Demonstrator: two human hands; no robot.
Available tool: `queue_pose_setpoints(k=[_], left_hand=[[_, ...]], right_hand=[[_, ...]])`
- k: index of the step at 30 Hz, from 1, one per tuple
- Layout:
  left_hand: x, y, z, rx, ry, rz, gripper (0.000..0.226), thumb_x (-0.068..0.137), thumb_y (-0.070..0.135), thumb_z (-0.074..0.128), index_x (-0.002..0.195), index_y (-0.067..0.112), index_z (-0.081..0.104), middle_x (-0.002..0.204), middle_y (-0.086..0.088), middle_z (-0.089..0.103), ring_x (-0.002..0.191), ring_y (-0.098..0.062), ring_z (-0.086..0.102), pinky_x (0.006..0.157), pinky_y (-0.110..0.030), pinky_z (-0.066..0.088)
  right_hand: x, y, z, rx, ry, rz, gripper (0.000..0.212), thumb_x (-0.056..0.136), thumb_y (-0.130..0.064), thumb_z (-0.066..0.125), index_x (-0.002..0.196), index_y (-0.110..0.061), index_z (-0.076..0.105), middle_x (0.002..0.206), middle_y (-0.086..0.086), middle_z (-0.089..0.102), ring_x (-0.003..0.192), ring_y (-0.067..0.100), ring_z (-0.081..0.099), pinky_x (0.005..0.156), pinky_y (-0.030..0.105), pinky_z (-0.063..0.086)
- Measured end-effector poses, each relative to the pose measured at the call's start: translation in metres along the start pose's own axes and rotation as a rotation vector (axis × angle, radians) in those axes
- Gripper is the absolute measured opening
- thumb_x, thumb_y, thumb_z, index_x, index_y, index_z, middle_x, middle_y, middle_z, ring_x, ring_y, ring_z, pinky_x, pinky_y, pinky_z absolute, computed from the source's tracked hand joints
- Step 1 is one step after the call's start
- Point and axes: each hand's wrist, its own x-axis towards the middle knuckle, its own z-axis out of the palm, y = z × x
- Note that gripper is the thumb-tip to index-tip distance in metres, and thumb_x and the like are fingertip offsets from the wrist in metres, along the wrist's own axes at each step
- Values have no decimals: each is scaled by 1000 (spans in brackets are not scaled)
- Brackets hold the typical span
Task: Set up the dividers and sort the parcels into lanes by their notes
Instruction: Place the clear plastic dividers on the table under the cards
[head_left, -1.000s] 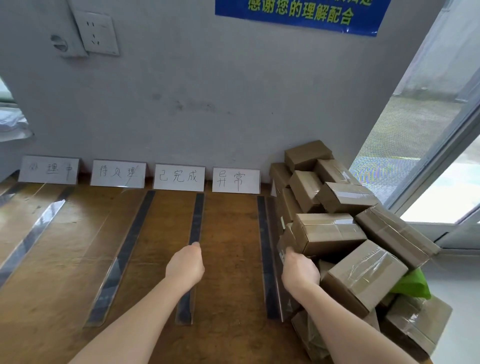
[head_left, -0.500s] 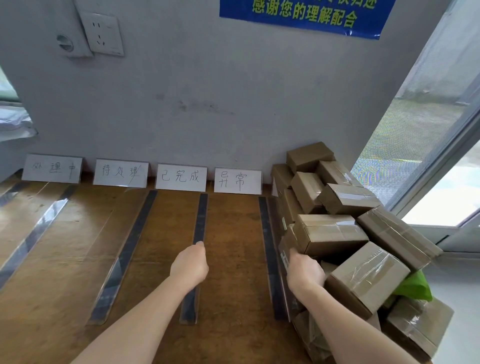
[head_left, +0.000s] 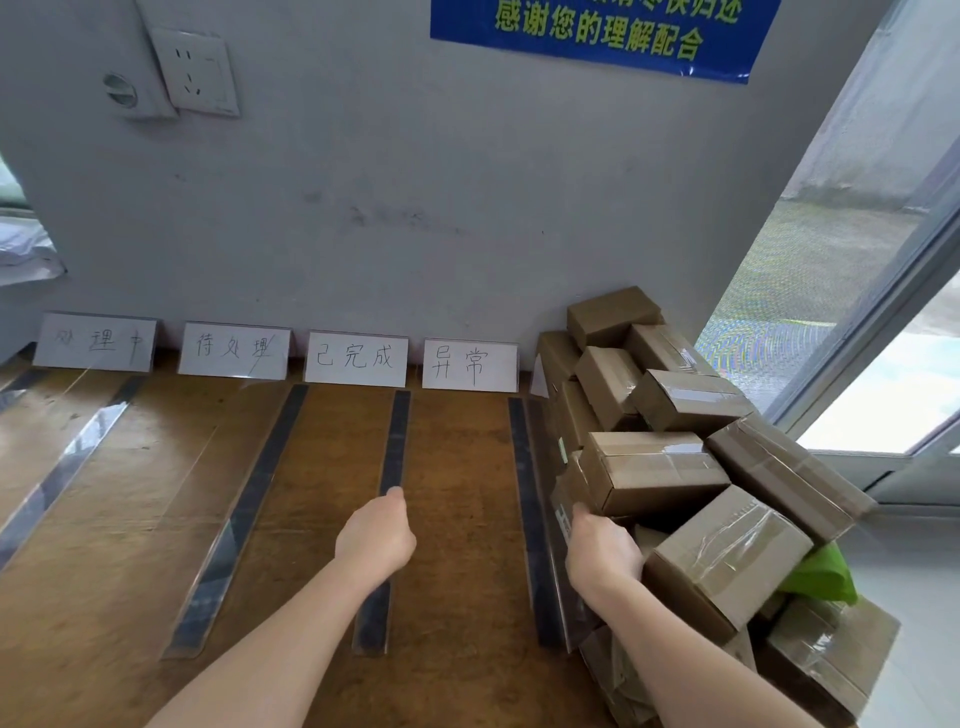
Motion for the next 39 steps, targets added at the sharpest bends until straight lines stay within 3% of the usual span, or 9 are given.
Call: queue_pose_setpoints(k=[2,11,15,18,22,26,29,39], left_hand=[[-1,2,-2,-8,2,-6,36,102,16,47,138,15,44,114,-2,61,84,-12,60,68,-24,53],[-1,0,-4,-34,3,-10,37,101,15,48,138,14,45,123,-4,60,87,-12,59,77,-26,56],[-4,0,-3,-12,2,-4,40,103,23,46,142,16,42,130,-3,59,108,-17,62,85,-26,51],[-6,0,-4,14,-12,5,48,103,29,45,148,18,35,134,-2,58,112,-16,61,85,-26,51],[-8,2,-6,68,-45,13,53,101,30,49,150,20,30,118,2,63,96,-13,64,79,-28,57],[-11,4,-8,103,-81,6,61,97,23,51,151,21,24,107,3,62,87,-13,63,74,-29,58],[-13,4,-9,118,-78,-2,71,96,25,53,155,21,13,117,1,60,92,-13,62,73,-27,56],[-15,9,-13,161,-27,72,71,95,38,57,154,23,19,148,-5,41,123,-22,54,91,-33,53]], right_hand=[[1,-1,-1,1,-5,3,38,95,-7,57,130,-19,48,110,4,67,97,21,68,71,32,54],[1,-1,0,11,-13,0,37,94,-10,60,128,-19,50,109,3,67,95,20,67,74,32,57],[-1,-1,0,38,-7,-13,36,94,-16,62,128,-18,50,110,3,67,96,20,68,77,34,59],[-3,-1,-1,33,-8,-24,36,94,-19,62,128,-17,50,110,3,66,95,20,67,76,33,59],[-4,0,-3,-13,-4,-37,34,96,-25,59,128,-16,50,111,3,66,95,18,66,64,27,48],[-7,0,-4,-31,15,-62,33,97,-26,58,127,-17,51,110,3,65,93,18,66,61,26,45],[-10,0,-4,-28,40,-85,37,96,-28,60,129,-17,49,112,3,63,93,18,65,65,27,52],[-20,-4,-11,-106,117,-158,40,96,-31,58,132,-17,47,119,4,58,95,19,66,63,26,49]])
